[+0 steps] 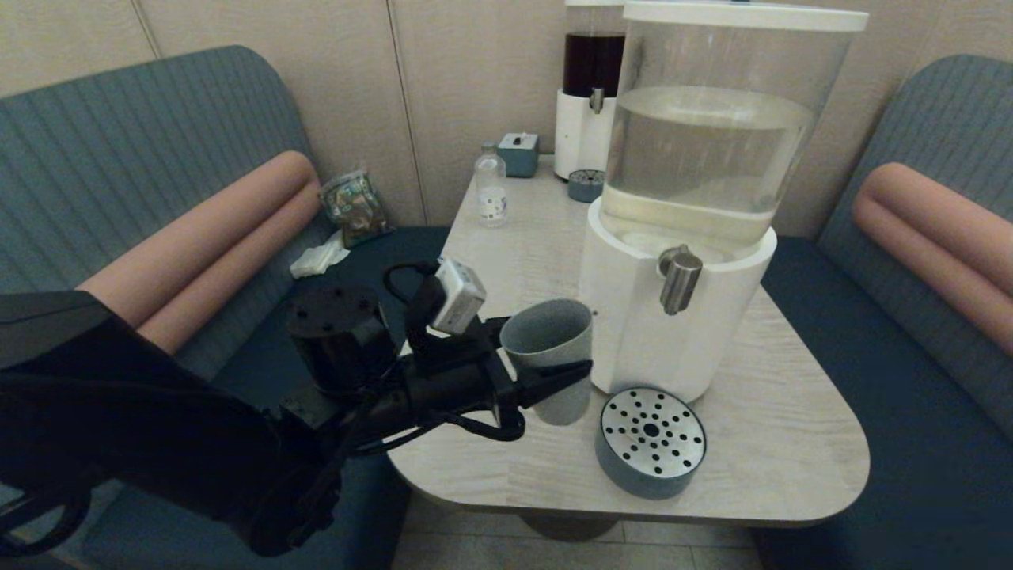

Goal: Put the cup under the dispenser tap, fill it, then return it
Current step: Place it under the water dispenser

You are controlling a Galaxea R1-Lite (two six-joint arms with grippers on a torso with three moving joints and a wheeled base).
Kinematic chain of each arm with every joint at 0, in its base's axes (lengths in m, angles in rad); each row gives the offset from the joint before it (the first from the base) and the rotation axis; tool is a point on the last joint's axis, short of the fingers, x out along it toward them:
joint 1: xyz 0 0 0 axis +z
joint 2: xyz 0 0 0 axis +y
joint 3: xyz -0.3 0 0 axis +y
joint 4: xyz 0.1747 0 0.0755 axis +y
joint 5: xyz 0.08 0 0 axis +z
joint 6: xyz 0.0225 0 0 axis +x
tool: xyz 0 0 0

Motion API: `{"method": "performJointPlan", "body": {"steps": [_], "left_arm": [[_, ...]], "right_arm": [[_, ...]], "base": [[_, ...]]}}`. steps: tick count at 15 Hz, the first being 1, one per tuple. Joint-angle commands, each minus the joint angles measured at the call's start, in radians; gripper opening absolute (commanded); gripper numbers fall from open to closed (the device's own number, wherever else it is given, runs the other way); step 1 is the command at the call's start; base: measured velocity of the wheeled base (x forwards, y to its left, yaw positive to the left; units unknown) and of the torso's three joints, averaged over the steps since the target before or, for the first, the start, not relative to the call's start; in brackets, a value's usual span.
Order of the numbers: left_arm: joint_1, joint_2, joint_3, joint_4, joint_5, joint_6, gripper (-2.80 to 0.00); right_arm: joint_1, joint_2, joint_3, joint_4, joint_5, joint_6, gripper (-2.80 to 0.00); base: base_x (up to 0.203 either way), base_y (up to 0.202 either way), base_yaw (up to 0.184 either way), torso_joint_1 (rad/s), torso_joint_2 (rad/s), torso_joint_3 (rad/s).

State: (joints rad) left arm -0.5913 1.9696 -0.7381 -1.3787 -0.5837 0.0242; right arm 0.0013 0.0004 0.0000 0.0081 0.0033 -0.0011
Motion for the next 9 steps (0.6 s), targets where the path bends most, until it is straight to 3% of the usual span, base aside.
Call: {"method": "performJointPlan", "body": {"steps": [1, 9], "left_arm": [[-0.060, 0.003, -0.045, -0.010, 0.022, -0.015, -2.80], [-0.128, 0.212, -0.223, -0.025, 0.042, -0.041, -2.80]], "right_arm": [[0.000, -0.002, 0.000, 0.000, 0.000, 0.000, -2.80], [0.000, -0.002, 0.000, 0.000, 0.000, 0.000, -2.80]], "base": [[0.000, 0.000, 0.000, 0.000, 0.00, 0.000], [0.000, 0.000, 0.000, 0.000, 0.00, 0.000]]}}
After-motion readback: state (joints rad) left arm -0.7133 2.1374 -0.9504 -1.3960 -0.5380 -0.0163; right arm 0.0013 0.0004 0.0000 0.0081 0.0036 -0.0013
